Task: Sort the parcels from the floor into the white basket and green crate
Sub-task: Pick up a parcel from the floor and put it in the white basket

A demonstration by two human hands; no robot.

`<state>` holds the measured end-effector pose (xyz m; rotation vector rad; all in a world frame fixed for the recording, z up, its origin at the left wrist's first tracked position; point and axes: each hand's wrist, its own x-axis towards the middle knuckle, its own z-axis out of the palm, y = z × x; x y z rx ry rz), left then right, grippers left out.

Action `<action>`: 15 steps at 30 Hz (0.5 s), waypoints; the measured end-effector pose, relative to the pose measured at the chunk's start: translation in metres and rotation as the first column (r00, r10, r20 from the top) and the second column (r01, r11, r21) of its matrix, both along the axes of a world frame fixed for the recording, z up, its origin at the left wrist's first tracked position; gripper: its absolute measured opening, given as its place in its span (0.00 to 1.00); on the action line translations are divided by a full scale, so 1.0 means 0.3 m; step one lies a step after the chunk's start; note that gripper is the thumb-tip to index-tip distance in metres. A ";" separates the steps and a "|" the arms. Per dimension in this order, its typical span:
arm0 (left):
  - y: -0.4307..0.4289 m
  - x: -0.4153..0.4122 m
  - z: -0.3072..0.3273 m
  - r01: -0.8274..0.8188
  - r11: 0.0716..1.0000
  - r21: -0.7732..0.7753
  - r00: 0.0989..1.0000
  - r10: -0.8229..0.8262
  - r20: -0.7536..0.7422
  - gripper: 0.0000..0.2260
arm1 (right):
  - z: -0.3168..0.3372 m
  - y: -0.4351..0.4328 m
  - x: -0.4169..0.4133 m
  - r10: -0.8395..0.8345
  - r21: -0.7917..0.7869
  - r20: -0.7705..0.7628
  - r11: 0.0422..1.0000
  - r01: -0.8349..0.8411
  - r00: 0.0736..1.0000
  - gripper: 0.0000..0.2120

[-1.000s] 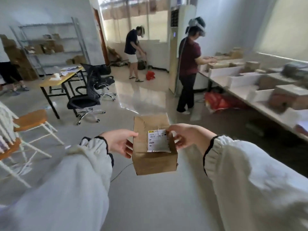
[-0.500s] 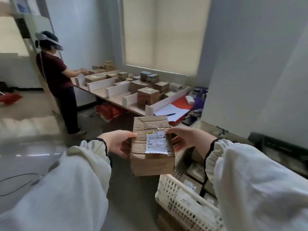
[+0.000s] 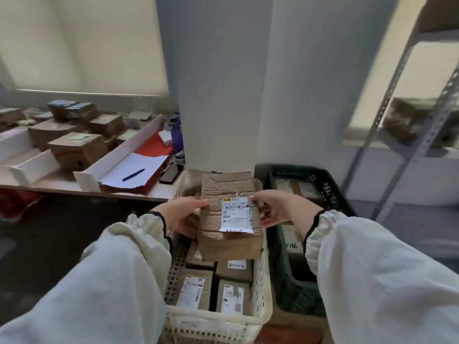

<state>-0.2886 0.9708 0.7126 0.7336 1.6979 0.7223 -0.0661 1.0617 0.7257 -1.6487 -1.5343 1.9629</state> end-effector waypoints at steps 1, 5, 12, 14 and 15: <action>0.043 0.021 -0.023 0.018 1.000 -0.010 1.000 -0.018 0.005 0.07 | -0.028 0.027 0.022 -0.032 -0.005 0.004 0.999 0.032 0.999 0.10; 0.189 0.038 -0.132 0.106 0.991 -0.077 0.994 -0.106 0.001 0.10 | -0.160 0.116 0.034 -0.156 -0.030 0.057 0.987 0.158 0.986 0.09; 0.388 -0.060 -0.411 0.111 0.978 -0.174 0.994 -0.109 0.022 0.15 | -0.436 0.230 -0.107 -0.240 -0.065 0.213 0.964 0.259 0.947 0.08; 0.435 -0.090 -0.504 0.120 0.973 -0.196 0.993 -0.116 0.035 0.15 | -0.516 0.260 -0.153 -0.280 -0.089 0.252 0.946 0.310 0.926 0.11; 0.453 -0.106 -0.551 0.121 0.971 -0.206 0.993 -0.116 0.037 0.15 | -0.557 0.273 -0.175 -0.297 -0.100 0.266 0.938 0.333 0.917 0.13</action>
